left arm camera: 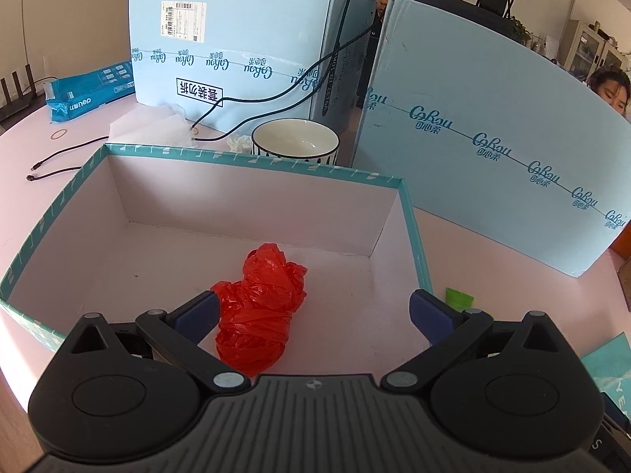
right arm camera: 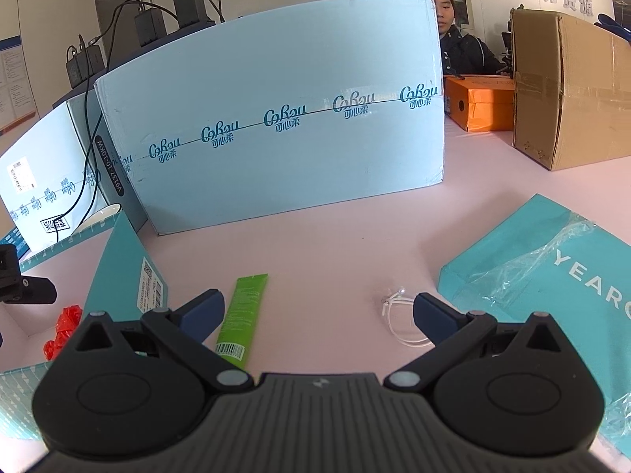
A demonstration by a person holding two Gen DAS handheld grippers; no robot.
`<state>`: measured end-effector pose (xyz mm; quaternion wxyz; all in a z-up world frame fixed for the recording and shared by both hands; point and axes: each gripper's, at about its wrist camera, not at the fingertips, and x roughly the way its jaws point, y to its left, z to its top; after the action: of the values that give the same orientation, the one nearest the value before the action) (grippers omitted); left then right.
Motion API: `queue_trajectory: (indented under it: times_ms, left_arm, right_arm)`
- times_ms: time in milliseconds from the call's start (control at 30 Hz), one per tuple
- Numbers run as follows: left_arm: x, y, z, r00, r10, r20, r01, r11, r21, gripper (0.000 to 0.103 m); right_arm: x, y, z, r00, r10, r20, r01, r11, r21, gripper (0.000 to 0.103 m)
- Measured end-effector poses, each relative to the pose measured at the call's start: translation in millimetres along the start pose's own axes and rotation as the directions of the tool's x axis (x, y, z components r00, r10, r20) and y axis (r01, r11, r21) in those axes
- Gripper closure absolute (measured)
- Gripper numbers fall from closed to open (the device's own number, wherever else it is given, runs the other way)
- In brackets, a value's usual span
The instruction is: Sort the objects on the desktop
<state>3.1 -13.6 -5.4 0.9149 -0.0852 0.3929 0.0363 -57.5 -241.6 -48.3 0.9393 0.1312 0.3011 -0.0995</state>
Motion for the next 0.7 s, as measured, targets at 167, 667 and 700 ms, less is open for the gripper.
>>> queue_trajectory:
  times_ms: [167,667,700]
  left_arm:
    - [-1,-3,-1,1.0,-0.014,0.004,0.014,1.0,0.02,0.001]
    - [-1,-10,-3,0.999,-0.047,-0.002,0.047,0.997,0.054,0.001]
    - [-2,-10,-3,0.999,-0.05,-0.002,0.05,0.997,0.054,0.001]
  right_arm:
    - [0,-4,-1,1.0,-0.018,-0.005,0.018,1.0,0.017,0.0]
    - [-6,-10,-3,0.999,-0.054,0.003,0.054,0.998,0.041,0.0]
    - [-7,-10,-3,0.998,-0.057,0.005,0.057,0.997,0.043,0.0]
